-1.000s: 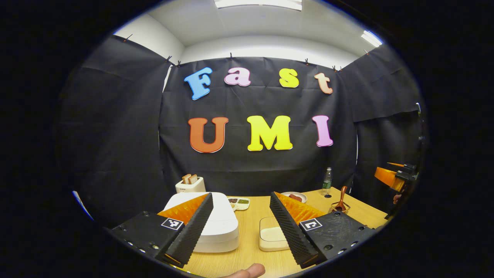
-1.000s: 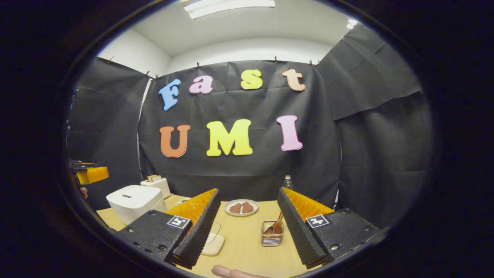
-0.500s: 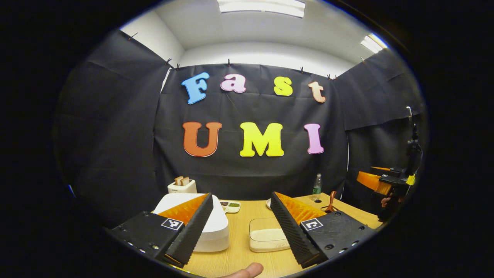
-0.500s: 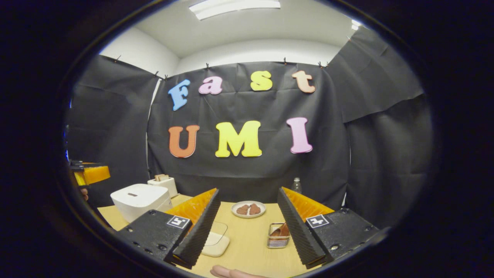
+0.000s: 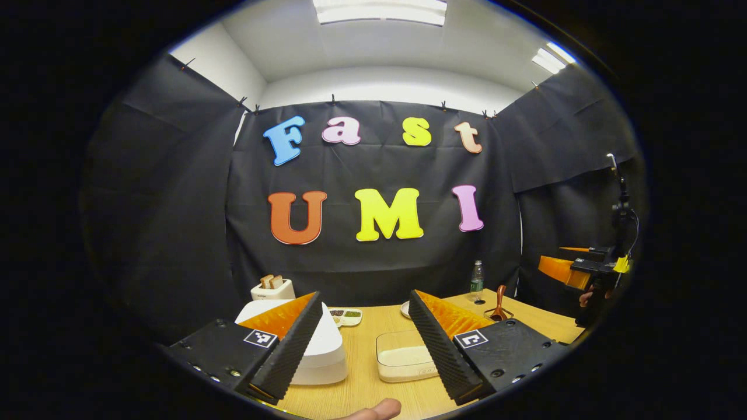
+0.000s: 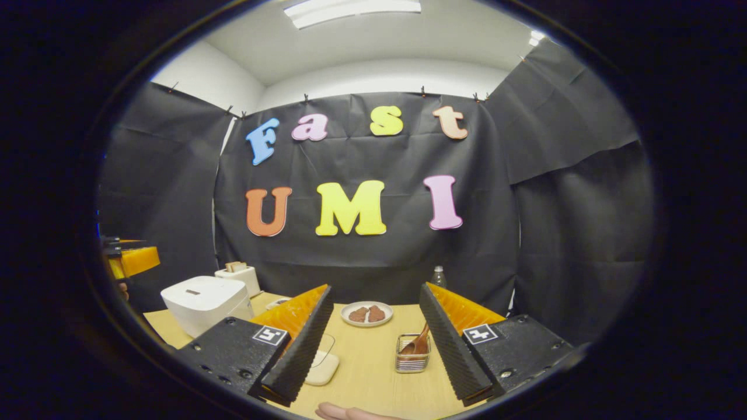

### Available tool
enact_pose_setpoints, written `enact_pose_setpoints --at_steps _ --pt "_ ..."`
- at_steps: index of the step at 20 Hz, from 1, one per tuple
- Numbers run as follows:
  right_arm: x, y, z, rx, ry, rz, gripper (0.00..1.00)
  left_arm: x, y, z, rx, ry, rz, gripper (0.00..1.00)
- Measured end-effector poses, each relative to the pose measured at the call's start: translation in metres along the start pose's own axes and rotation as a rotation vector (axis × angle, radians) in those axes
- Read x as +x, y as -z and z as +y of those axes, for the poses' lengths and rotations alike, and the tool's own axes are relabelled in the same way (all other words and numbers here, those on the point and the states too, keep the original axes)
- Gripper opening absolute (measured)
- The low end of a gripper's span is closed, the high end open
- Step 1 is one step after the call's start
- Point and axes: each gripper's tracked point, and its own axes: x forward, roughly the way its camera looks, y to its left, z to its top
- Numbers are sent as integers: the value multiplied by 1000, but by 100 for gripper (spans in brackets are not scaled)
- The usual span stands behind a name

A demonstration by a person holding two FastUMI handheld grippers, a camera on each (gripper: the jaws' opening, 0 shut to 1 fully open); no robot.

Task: Close the left gripper, press the button to open the rice cooker; take a wooden spoon from the chopstick holder with the right hand, scoop a spoonful of rice and pour it into the rice cooker, then put the wooden spoon back into the chopstick holder.

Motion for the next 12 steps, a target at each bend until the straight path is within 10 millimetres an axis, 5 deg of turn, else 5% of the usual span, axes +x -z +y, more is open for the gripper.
enact_pose_setpoints --at_steps 12 --pt "2 6 -6 11 8 14 94 4 1 -13 1 22 12 95"
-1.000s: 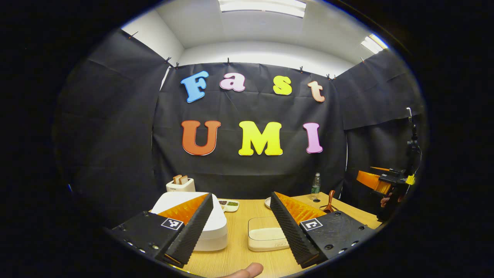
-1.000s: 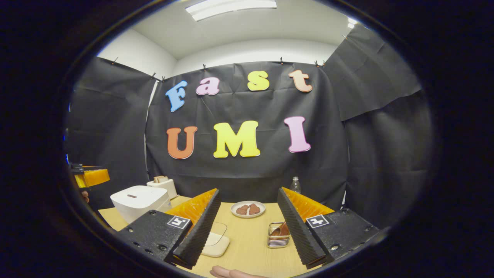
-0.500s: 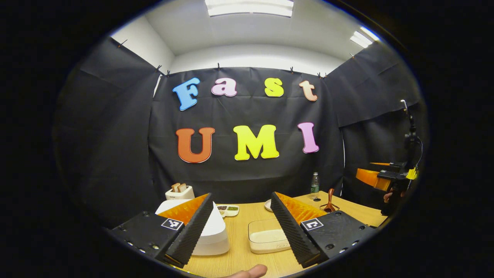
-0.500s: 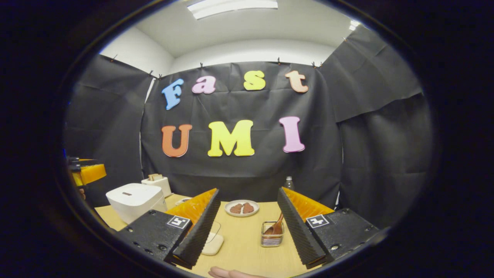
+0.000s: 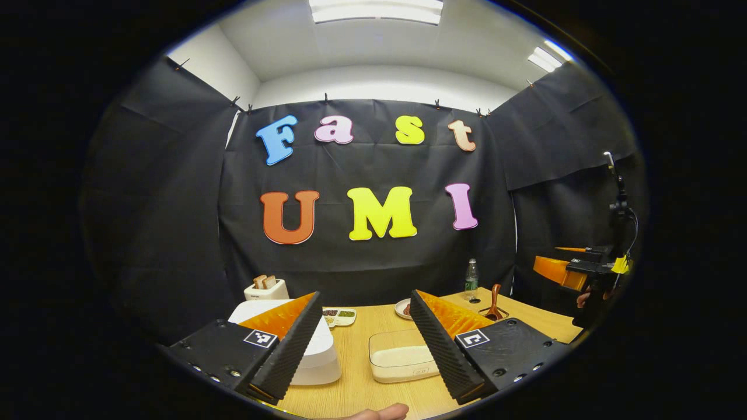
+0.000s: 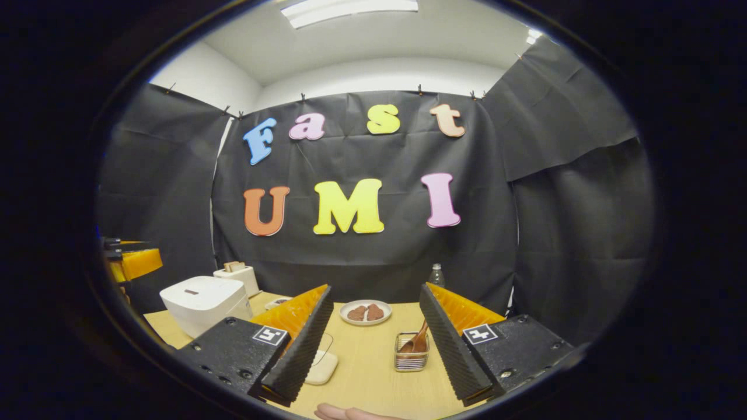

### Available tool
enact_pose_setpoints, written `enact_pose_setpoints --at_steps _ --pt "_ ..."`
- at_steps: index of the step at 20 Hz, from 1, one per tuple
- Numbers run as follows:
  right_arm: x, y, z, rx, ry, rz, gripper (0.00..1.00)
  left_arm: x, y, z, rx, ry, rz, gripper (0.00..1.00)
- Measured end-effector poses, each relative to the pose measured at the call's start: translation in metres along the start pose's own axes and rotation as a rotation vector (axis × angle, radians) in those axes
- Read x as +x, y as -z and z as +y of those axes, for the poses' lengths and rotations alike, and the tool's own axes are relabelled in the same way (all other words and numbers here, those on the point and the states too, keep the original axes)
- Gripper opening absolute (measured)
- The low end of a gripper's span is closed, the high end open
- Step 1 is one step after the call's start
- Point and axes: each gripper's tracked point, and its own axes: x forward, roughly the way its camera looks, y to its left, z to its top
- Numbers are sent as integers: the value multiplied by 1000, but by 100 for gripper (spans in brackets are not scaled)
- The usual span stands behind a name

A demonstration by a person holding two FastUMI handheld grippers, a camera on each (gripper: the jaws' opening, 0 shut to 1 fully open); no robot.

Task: Close the left gripper, press the button to open the rice cooker; take a wooden spoon from the chopstick holder with the right hand, scoop a spoonful of rice and pour it into the rice cooker, then put the wooden spoon back into the chopstick holder.

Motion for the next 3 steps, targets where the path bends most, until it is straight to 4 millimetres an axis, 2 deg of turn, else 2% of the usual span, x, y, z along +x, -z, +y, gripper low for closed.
enact_pose_setpoints --at_steps 3 --pt "1 4 -1 15 0 5 94 1 4 -1 -7 4 11 95"
